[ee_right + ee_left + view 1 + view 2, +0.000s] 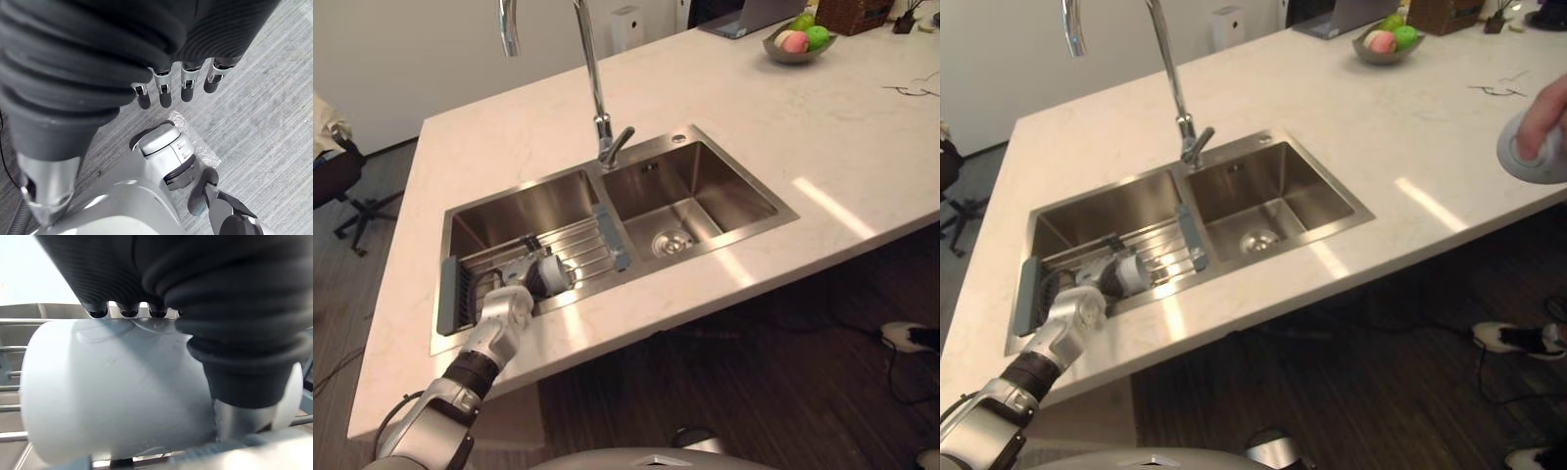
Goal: Walk over to the sink, pick up the cup, carry it to the dishwasher, place the cup inside the dishwasher, then close the dishwasher door
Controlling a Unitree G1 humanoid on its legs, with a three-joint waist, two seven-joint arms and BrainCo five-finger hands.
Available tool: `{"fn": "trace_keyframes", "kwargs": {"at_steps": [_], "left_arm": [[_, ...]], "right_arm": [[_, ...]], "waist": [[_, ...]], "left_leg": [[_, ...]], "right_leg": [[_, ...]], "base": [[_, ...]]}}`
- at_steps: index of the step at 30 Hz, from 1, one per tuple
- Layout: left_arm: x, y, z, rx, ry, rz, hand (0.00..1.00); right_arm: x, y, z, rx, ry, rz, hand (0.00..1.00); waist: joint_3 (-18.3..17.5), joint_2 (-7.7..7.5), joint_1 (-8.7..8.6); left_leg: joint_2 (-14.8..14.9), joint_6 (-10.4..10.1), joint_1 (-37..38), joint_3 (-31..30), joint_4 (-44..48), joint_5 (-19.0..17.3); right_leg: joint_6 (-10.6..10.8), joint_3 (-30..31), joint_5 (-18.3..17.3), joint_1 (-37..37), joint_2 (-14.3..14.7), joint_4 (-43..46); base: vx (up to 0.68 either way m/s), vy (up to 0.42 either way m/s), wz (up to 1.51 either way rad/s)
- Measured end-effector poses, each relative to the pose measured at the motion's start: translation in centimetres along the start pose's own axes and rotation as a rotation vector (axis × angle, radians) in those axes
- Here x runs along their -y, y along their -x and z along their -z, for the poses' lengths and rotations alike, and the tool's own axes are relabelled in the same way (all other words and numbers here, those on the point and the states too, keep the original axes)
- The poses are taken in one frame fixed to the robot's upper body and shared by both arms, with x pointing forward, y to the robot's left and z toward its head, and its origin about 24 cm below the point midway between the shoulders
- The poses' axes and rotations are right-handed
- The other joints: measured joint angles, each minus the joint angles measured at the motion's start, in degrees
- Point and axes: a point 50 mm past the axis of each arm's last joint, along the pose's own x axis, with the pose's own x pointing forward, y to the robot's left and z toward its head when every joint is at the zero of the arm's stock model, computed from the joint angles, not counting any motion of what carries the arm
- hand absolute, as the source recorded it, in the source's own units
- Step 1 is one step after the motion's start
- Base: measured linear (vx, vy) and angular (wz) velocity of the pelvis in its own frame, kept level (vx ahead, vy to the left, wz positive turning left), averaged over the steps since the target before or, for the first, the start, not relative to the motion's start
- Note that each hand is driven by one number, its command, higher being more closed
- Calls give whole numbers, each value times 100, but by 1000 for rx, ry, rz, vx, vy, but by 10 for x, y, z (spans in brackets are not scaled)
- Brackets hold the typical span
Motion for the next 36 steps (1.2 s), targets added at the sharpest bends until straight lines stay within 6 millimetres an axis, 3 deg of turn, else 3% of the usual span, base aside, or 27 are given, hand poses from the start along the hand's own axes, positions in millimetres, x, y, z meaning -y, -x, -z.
{"fn": "trace_keyframes", "kwargs": {"at_steps": [11, 17, 21, 23, 25, 29, 33, 36], "left_arm": [[1, -5, -1, 23, 94, -34, 100], [-5, -3, -8, 110, 303, -147, 100], [-9, 8, -20, 186, 551, -215, 100], [-18, 16, -30, 256, 691, -256, 100], [-28, 21, -37, 316, 776, -281, 100], [-62, 39, -42, 453, 1026, -424, 100], [-74, 58, -37, 533, 1209, -505, 100], [-72, 79, -25, 550, 1322, -600, 100]], "right_arm": [[-4, -1, 6, -13, -1, -9, 0], [-6, -1, 14, -27, 6, -14, 0], [-14, -2, 16, -20, -6, -41, 0], [-21, -3, 18, -19, -15, -60, 0], [-21, -3, 22, -26, -23, -64, 0], [-21, -3, 26, -26, -31, -65, 0], [-21, -3, 28, -22, -49, -67, 0], [-19, -3, 28, -10, -75, -66, 0]], "waist": [[44, -188, 115], [-21, -332, 253], [-52, -508, 455], [-66, -686, 521], [-94, -767, 615], [-113, -756, 766], [-127, -740, 819], [-223, -741, 989]], "left_leg": [[5, -8, 119, -161, -3, -9], [-7, 27, 31, -437, -22, 21], [-15, 27, -18, -513, -34, 30], [-29, 35, -97, -604, -12, 46], [-43, 40, -111, -634, -3, 52], [-84, 68, -116, -667, -4, 71], [-108, 124, -191, -826, -38, 142], [-114, 151, -285, -911, -40, 182]], "right_leg": [[27, -198, -31, 264, 3, -178], [1, -455, -5, 368, -2, -235], [3, -514, -1, 376, 4, -248], [4, -601, 0, 375, -2, -247], [4, -624, 0, 377, -10, -244], [4, -650, -1, 380, -41, -215], [6, -797, -4, 366, -76, -179], [12, -856, -44, 252, -94, -125]], "base": [[-21, -22, 7], [-3, -35, 23], [6, -17, 11], [23, -13, 17], [14, 1, 12], [-31, 4, 4], [-90, -8, 18], [-84, -3, 15]]}}
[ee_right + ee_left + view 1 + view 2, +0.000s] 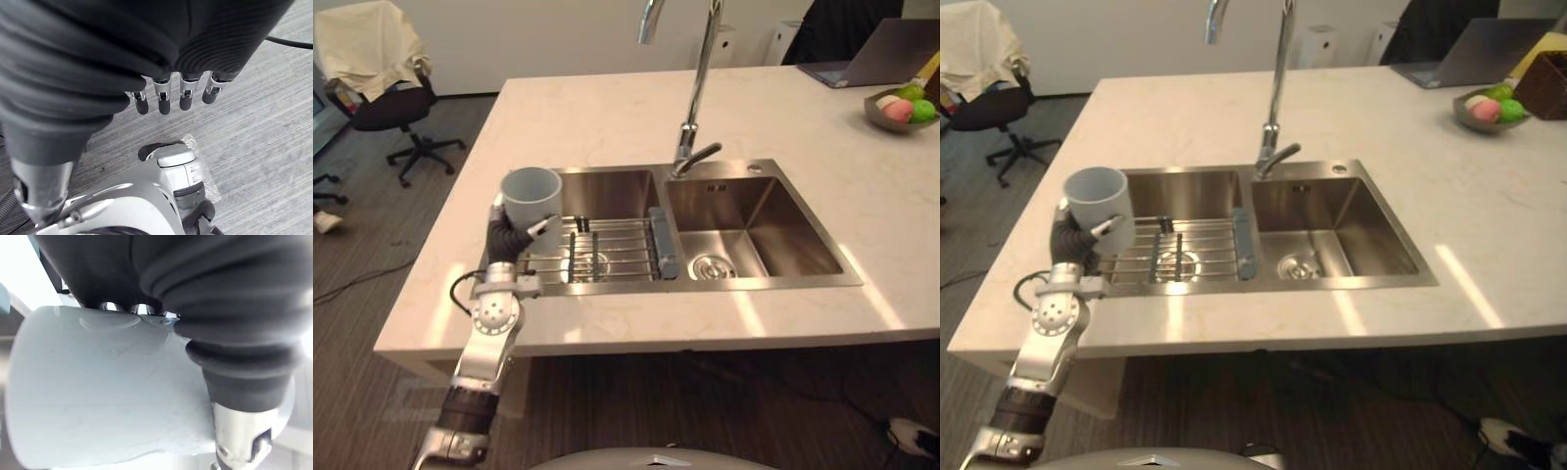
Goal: Walk over to the sink, pick up the cup, carry it to the dishwasher, place the cup inside the dishwasher, then close the dishwasher door
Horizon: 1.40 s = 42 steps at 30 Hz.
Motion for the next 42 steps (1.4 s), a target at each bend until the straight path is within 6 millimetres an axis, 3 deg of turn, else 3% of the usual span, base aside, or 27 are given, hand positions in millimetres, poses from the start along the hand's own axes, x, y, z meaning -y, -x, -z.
{"fn": "trace_keyframes", "kwargs": {"at_steps": [5, 9, 17, 24, 28, 30, 33, 36, 42], "left_arm": [[-27, 23, -12, 58, 32, -136, 100], [-44, 34, -17, 72, 60, -219, 100], [-42, 39, -36, 157, 88, -216, 100], [-39, 40, -43, 197, 120, -222, 100], [-39, 40, -42, 195, 120, -225, 100], [-42, 41, -35, 169, 109, -235, 100], [-45, 41, -26, 132, 88, -246, 100], [-45, 41, -22, 114, 84, -245, 100], [-44, 44, -27, 131, 51, -229, 100]], "right_arm": [[-1, 0, 3, 1, -30, 47, 0], [-2, 0, -8, 65, -20, 96, 0], [-19, 2, -50, 237, 106, 221, 0], [-27, 6, -65, 300, 156, 224, 0], [-22, 4, -56, 281, 103, 221, 0], [-9, 2, -40, 282, 21, 231, 0], [-5, 4, -35, 350, 29, 238, 0], [-8, 4, -35, 355, 25, 225, 0], [-17, 4, -42, 350, 80, 169, 0]], "waist": [[-170, -116, 253], [-285, -213, 417], [-368, -268, 562], [-383, -242, 585], [-386, -234, 562], [-384, -225, 569], [-387, -206, 535], [-388, -212, 475], [-410, -232, 583]], "left_leg": [[-38, 38, -191, -288, -1, 99], [-72, 37, -388, -477, -1, 115], [-162, 133, -579, -556, 0, 195], [-162, 150, -674, -600, 0, 216], [-171, 155, -595, -602, -2, 225], [-183, 150, -479, -573, -2, 224], [-171, 150, -467, -559, -4, 222], [-155, 123, -464, -540, -4, 201], [-163, 152, -604, -662, 28, 179]], "right_leg": [[45, -259, -49, -62, -37, 24], [61, -385, -45, -109, -74, -4], [48, -380, 63, -206, -128, -2], [47, -386, 62, -292, -127, 29], [37, -384, 69, -269, -124, 39], [34, -373, 68, -178, -124, 36], [14, -360, 49, -186, -122, 33], [13, -357, 2, -193, -116, 1], [35, -367, -9, -193, -117, 4]], "base": [[-35, 7, 30], [-19, 19, 23], [26, 34, 6], [0, 6, 2], [9, 10, 0], [13, 20, -4], [-30, 12, -5], [-44, 14, -2], [-1, 13, 10]]}}
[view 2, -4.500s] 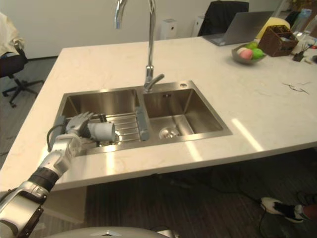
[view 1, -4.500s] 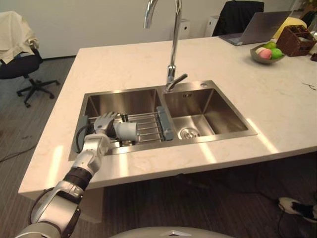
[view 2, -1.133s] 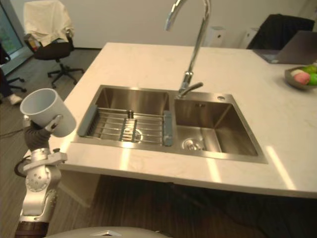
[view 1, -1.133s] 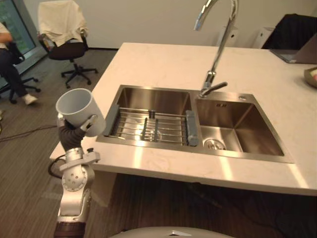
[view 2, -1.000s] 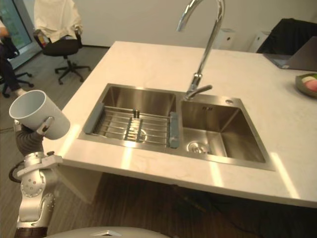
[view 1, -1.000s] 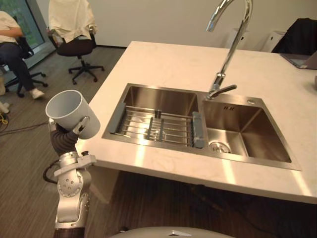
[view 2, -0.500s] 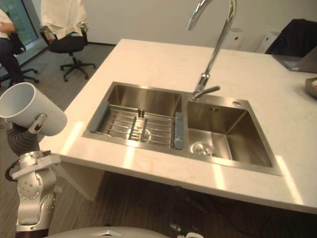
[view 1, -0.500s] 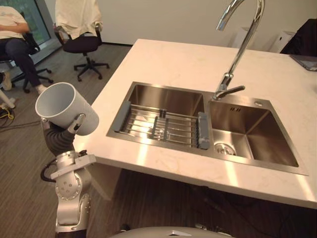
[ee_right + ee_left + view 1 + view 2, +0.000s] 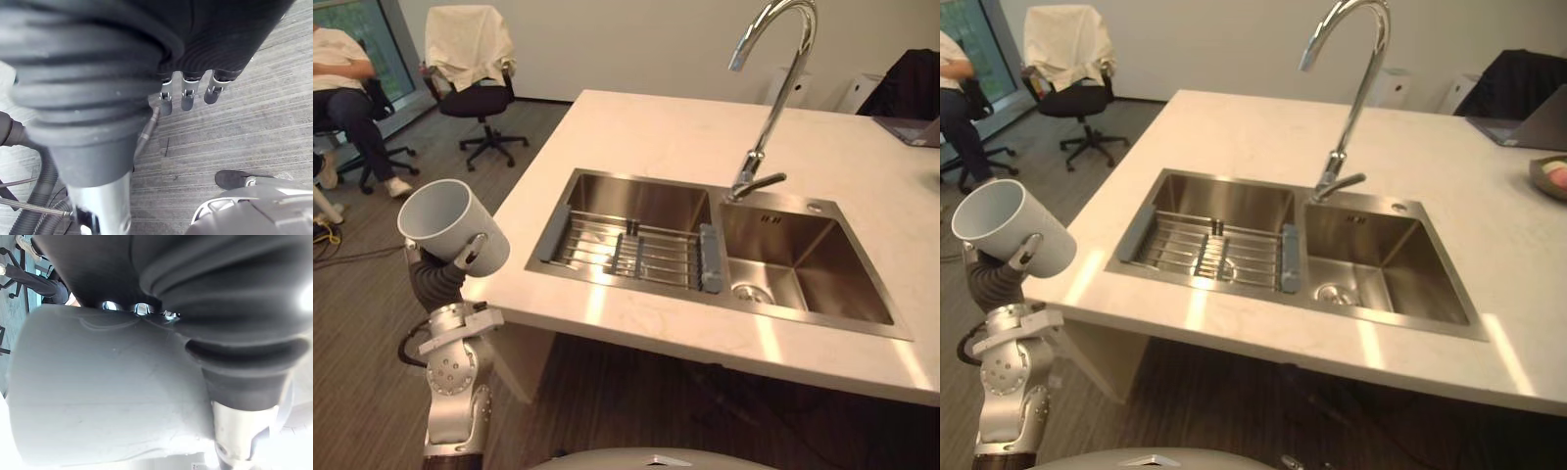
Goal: Walk over to the sink, pick up the cup, carry it to the dishwasher, place the cup inside the dishwasher, then close the dishwasher door
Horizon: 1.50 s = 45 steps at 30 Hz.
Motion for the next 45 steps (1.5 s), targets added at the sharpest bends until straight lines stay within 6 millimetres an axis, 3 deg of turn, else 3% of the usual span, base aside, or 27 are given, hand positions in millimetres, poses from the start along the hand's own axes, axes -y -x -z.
{"fn": "trace_keyframes", "kwargs": {"at_steps": [4, 5, 7, 8, 9, 10, 11, 12, 14, 15, 16, 17, 18, 19, 20, 21, 26, 27, 29, 30, 31, 32, 33, 35, 38, 41, 45], "left_arm": [[2, 5, -9, 27, -51, 44, 100], [2, 5, -12, 37, -49, 44, 100], [-3, 11, -17, 46, -61, 27, 100], [-6, 13, -16, 35, -71, 12, 100], [-13, 18, -15, 18, -90, -19, 100], [-13, 18, -16, 21, -82, -16, 100], [-12, 19, -16, 25, -80, -8, 100], [-12, 20, -16, 26, -80, 5, 100], [-9, 22, -18, 49, -60, 31, 100], [-5, 23, -19, 61, -47, 55, 100], [0, 21, -19, 72, -24, 73, 100], [4, 18, -21, 99, 3, 69, 100], [3, 18, -22, 102, 5, 63, 100], [3, 16, -23, 120, 25, 56, 100], [6, 17, -23, 124, 40, 54, 100], [8, 18, -22, 116, 47, 54, 100], [12, 24, -20, 95, 55, 20, 100], [12, 23, -20, 98, 60, 21, 100], [12, 23, -19, 90, 66, 17, 100], [13, 25, -18, 82, 72, 24, 100], [17, 25, -18, 80, 78, 47, 100], [19, 25, -18, 78, 85, 67, 100], [27, 24, -14, 69, 104, 119, 100], [38, 27, 2, 1, 141, 201, 100], [45, 31, 14, -56, 160, 251, 100], [59, 35, 21, -92, 177, 325, 100], [70, 33, 19, -79, 202, 351, 100]], "right_arm": [[-8, -4, -17, 21, 21, -50, 0], [-9, -5, -23, 34, 37, -56, 0], [-5, -7, -44, 96, 59, -53, 0], [-3, -8, -51, 118, 68, -50, 0], [-4, -8, -59, 141, 76, -53, 0], [-9, -8, -63, 151, 63, -63, 0], [-7, -9, -65, 151, 60, -58, 0], [-5, -9, -65, 154, 52, -53, 0], [4, -7, -66, 172, 42, -23, 0], [10, -7, -66, 180, 29, -12, 0], [15, -6, -73, 205, 31, -2, 0], [12, -6, -68, 185, 31, -12, 0], [8, -6, -68, 183, 28, -22, 0], [-2, -5, -67, 187, 33, -46, 0], [-3, -6, -73, 184, 64, -46, 0], [-4, -6, -75, 185, 68, -47, 0], [-12, -6, -73, 156, 170, -71, 0], [-12, -6, -68, 136, 169, -73, 0], [-11, -6, -63, 126, 168, -72, 0], [-9, -5, -61, 125, 162, -72, 0], [-7, -3, -59, 133, 155, -73, 0], [-7, -2, -58, 135, 149, -77, 0], [-6, 0, -52, 137, 141, -83, 0], [-4, 1, -39, 110, 106, -80, 0], [-4, 1, -27, 87, 32, -70, 0], [1, 2, -15, 112, -1, -53, 0], [8, 4, -6, 150, -9, -43, 0]], "waist": [[283, -30, 92], [390, 24, 145], [697, 296, 317], [751, 422, 393], [751, 396, 420], [884, 232, 418], [915, 211, 437], [904, 228, 432], [794, 400, 384], [681, 584, 298], [634, 670, 192], [586, 484, 126], [587, 382, 143], [572, 381, 115], [528, 456, 141], [538, 446, 134], [511, 414, 91], [545, 345, 97], [550, 293, 125], [548, 298, 121], [527, 297, 93], [523, 287, 30], [530, 293, -72], [575, 251, -81], [522, 130, -109], [399, 112, -220], [254, 221, -289]], "left_leg": [[-38, -2, -804, -540, 1207, -182], [-39, -5, -876, -626, 1324, -181], [34, -52, -1103, -825, 1333, -97], [16, -190, -1187, -892, 1225, -8], [46, -107, -1238, -559, 790, -261], [181, 520, -1541, 457, 1735, -630], [297, 725, -1669, 937, 2430, -776], [634, 913, -1602, 1757, 3619, -1029], [1176, 853, -1212, 2262, 4507, -1124], [1538, 884, -924, 2370, 4531, -644], [1398, 845, -1001, 2521, 4389, -555], [939, 1047, -935, 2625, 3452, -453], [827, 1003, -841, 2631, 3220, -589], [969, 1014, -667, 2908, 3243, -867], [928, 425, -311, 2967, 2635, -770], [785, 281, -205, 2952, 2286, -748], [249, 85, 140, 2934, 915, -866], [78, 2, 155, 2804, 729, -798], [-120, 96, 184, 2644, 588, -737], [-233, 172, 173, 2472, 504, -709], [-300, 266, 103, 2172, 500, -691], [-329, 327, 65, 1966, 502, -666], [-363, 424, -82, 1495, 537, -612], [-482, 489, -175, 837, 543, -510], [-700, 521, -126, 562, 515, -480], [-926, 569, 73, 290, 292, -363], [-930, 577, 265, 272, -27, -167]], "right_leg": [[-40, -355, -84, -76, -30, 356], [-47, -404, -116, -86, -27, 394], [-162, -769, -278, -197, 52, 561], [-204, -845, -318, -299, 100, 681], [-272, -1138, -305, -448, 1, 680], [-328, -1559, -272, -572, -320, 710], [-338, -1707, -282, -617, -454, 815], [-329, -2005, -282, -646, -697, 1015], [-363, -2416, -343, -676, -893, 1262], [-317, -2709, -466, -738, -1041, 1602], [-268, -2830, -608, -874, -1268, 2003], [-252, -2766, -721, -1137, -1284, 1774], [-335, -2723, -622, -1172, -1261, 1478], [-524, -2890, -53, -1063, -1030, 1021], [-584, -3051, -48, -1102, -1044, 1145], [-591, -3133, -40, -1100, -1071, 1185], [-505, -3650, 127, -1057, -1411, 1475], [-492, -3752, 262, -1009, -1532, 1488], [-492, -3754, 623, -898, -1606, 1316], [-490, -3343, 863, -859, -1620, 1298], [-464, -2442, 989, -891, -1619, 1358], [-421, -1939, 940, -903, -1568, 1411], [-220, -929, 553, -930, -1313, 1490], [28, 628, -338, -881, -658, 1626], [148, 1448, -598, -868, -278, 1503], [58, 2054, -361, -726, -6, 1108], [97, 1940, -272, -604, 8, 948]], "base": [[27, 0, 66], [-82, -7, 92], [-207, -33, 86], [-275, -45, 82], [-243, -13, 115], [-204, 18, 130], [-163, 19, 147], [-132, 5, 111], [-60, 57, 127], [-44, 123, 166], [-162, 154, 203], [-135, 62, 151], [-272, 36, 146], [-206, -20, 96], [-256, 50, 101], [-190, 143, 65], [-176, 247, 53], [-180, 249, 59], [-184, 228, 52], [-226, 262, 76], [-201, 242, 101], [-128, 172, 163], [-49, 65, 185], [-94, 40, 181], [-57, -3, 91], [-56, -22, 56], [36, -38, 25]]}}
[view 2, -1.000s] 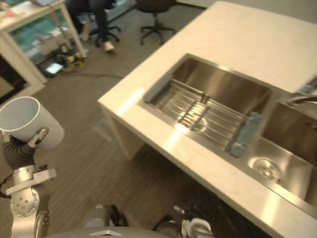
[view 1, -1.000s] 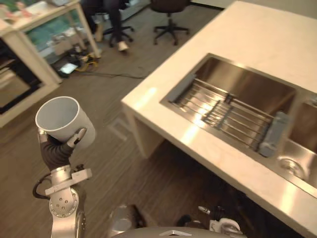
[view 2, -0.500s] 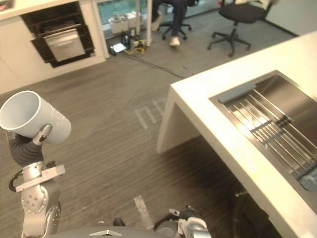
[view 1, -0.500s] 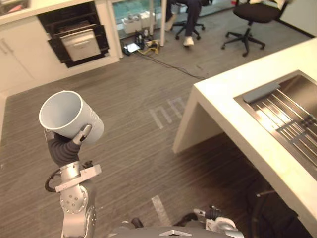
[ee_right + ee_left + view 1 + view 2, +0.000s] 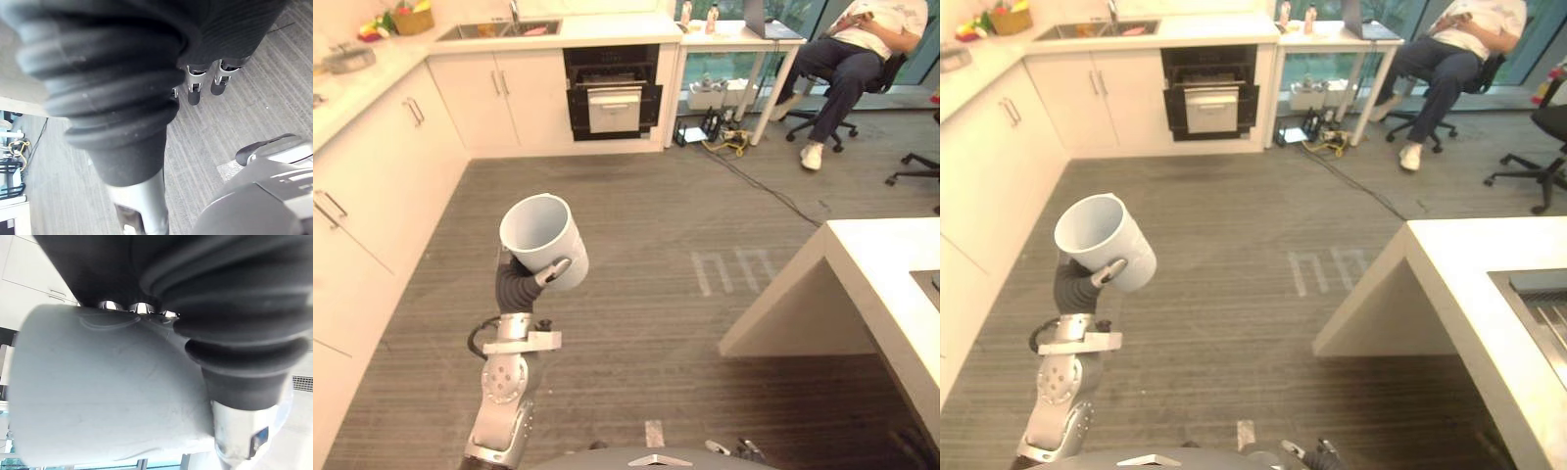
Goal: Walk over to the sink, pick up the cup, carry it to the dishwasher, place the cup inside the dishwasher, then close the dishwasher door
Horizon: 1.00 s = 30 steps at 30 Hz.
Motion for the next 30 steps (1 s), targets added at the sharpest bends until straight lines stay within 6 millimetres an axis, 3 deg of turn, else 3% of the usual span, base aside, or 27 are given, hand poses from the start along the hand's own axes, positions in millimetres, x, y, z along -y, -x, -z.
{"fn": "trace_keyframes", "kwargs": {"at_steps": [3, 10, 19, 22, 28, 30], "left_arm": [[2, -8, -3, 20, -7, 1, 100], [-4, -6, 3, -29, -40, -26, 100], [-13, 0, 7, -57, -57, -118, 100], [-18, 11, 10, -94, -61, -156, 100], [-23, 12, 9, -90, -70, -176, 100], [-29, 11, 8, -77, -78, -208, 100]], "right_arm": [[-4, 2, 6, -3, 1, -39, 0], [-19, 1, -2, 51, 144, -122, 0], [-25, 0, -6, 66, 260, -194, 0], [-29, -2, -6, 47, 332, -278, 0], [-27, -1, -4, 38, 328, -286, 0], [-22, 1, 2, 10, 221, -298, 0]], "waist": [[4, -92, -9], [29, -278, 126], [22, -278, 143], [-128, -332, 251], [-133, -326, 219], [-159, -337, 79]], "left_leg": [[36, 28, 114, -153, -2, 69], [83, -22, 263, -378, -4, 124], [68, -67, 154, -614, -4, 160], [82, -115, -69, -926, -6, 258], [130, -183, 21, -751, -3, 152], [131, -184, -13, -786, -1, 150]], "right_leg": [[-33, -198, -6, 227, 30, -68], [-132, -394, 7, 553, 107, -326], [-169, -592, 26, 602, 108, -432], [-214, -976, -92, 509, 110, -292], [-258, -799, -54, 508, 163, -448], [-257, -869, -23, 510, 165, -526]], "base": [[23, -80, 26], [-24, -67, 16], [-37, -31, 13], [-3, -18, 19], [4, -5, -17], [24, -33, -3]]}}
